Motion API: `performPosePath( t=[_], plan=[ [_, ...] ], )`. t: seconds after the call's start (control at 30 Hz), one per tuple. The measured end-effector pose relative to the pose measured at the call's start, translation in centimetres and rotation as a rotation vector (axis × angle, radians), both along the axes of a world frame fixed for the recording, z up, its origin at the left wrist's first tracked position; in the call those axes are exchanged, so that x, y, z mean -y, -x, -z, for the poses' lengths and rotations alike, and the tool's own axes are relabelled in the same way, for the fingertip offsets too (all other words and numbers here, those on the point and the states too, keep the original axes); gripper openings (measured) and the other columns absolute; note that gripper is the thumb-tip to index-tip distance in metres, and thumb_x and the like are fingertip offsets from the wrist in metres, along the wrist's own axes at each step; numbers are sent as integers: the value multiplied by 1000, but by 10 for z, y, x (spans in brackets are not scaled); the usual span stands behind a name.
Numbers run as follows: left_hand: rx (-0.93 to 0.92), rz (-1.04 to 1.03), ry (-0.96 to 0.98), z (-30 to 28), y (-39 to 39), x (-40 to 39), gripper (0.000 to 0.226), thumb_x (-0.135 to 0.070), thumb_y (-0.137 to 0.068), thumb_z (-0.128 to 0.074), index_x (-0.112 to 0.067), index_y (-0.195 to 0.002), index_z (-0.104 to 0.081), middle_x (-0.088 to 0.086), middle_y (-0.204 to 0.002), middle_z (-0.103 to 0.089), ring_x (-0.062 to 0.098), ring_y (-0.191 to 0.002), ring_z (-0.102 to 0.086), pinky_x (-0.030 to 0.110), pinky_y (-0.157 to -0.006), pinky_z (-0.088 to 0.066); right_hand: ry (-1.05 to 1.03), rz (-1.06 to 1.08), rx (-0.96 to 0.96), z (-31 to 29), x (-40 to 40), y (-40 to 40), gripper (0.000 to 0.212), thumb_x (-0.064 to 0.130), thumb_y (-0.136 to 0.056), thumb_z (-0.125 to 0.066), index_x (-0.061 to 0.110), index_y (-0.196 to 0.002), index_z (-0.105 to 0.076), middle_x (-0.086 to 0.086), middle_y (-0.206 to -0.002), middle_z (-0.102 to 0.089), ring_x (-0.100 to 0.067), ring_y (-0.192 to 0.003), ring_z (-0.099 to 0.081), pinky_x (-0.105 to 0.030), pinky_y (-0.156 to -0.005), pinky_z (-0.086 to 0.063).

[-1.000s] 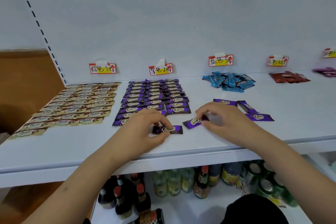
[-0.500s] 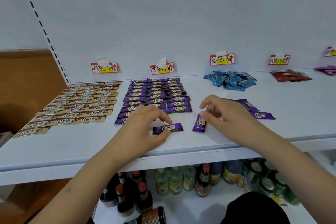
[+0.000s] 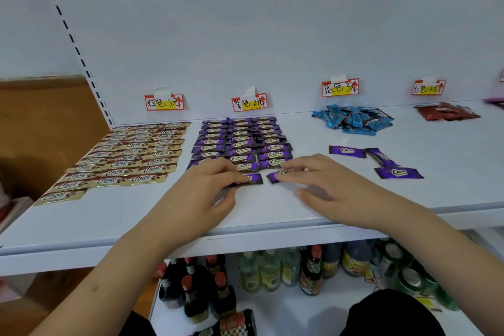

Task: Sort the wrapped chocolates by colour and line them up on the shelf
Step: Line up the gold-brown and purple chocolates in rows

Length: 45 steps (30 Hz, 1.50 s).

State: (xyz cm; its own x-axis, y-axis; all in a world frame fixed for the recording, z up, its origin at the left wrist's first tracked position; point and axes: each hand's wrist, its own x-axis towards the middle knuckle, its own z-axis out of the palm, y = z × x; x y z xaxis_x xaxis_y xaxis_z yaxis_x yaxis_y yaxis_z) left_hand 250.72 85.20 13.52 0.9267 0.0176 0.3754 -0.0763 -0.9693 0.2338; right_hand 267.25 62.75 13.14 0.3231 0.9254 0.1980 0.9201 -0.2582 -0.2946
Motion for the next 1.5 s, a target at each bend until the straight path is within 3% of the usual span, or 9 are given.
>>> performPosePath(
  t=[0.1,0.2,0.33,0.57,0.87,1.0,1.1,1.23,1.5],
  plan=[
    [23,-33,30,0,8,-8,33,-20,-95,-58,-30,-127,-63,-18,-119,-51,-1,-112,-46,7,-92,-31,-38,29,95,0,-1,4,49,45,-97,-39,37,-145,-42,18,-150,-32,0,-136,-25,-19,-109,-24],
    [37,-81,73,2,23,-23,32,-20,-95,-57,-31,-124,-64,-21,-116,-49,0,-112,-47,13,-92,-38,-106,2,113,-1,-2,11,47,48,-98,-39,35,-142,-46,20,-145,-36,2,-134,-29,-15,-107,-25],
    [35,-146,129,4,33,-35,31,-15,-95,-55,-31,-118,-68,-22,-114,-50,-2,-112,-48,2,-84,-35,-101,-78,150,-3,-24,26,51,54,-100,-33,29,-141,-50,15,-144,-42,-2,-131,-36,-20,-108,-31],
    [14,-167,140,8,34,-37,35,-14,-94,-52,-26,-123,-67,-18,-116,-52,-2,-117,-44,-1,-94,-27,-6,-94,153,0,-49,32,65,66,-96,-20,31,-144,-46,18,-143,-41,-2,-131,-33,-31,-110,-35],
    [22,-167,110,8,34,-33,38,-9,-92,-54,-24,-125,-66,-17,-116,-52,-1,-115,-44,2,-92,-29,-20,-52,174,-2,-44,33,69,67,-95,-14,31,-149,-37,18,-149,-34,-1,-137,-25,-18,-114,-19],
    [25,-158,114,10,34,-35,38,-10,-93,-54,-24,-126,-66,-18,-116,-51,-1,-116,-43,1,-93,-29,-176,77,117,-3,-19,20,59,61,-96,-26,27,-135,-55,16,-134,-49,-2,-124,-40,-21,-104,-33],
    [29,-149,113,10,32,-34,38,-9,-92,-55,-24,-126,-65,-17,-116,-52,-1,-116,-43,3,-93,-30,-147,112,97,0,-3,11,58,62,-95,-26,29,-126,-62,18,-125,-53,1,-117,-43,-28,-100,-41],
    [38,-145,109,11,33,-35,38,-8,-91,-56,-24,-125,-66,-17,-115,-51,1,-116,-44,14,-96,-35,-73,81,121,2,-7,12,62,66,-94,-23,31,-135,-56,20,-130,-50,2,-120,-40,-21,-101,-36],
    [29,-159,107,13,32,-36,38,-11,-92,-54,-25,-126,-65,-19,-117,-51,0,-116,-43,8,-92,-32,-64,59,75,4,-5,13,61,67,-94,-24,36,-139,-49,27,-135,-42,9,-126,-34,-12,-102,-31]
  ],
)
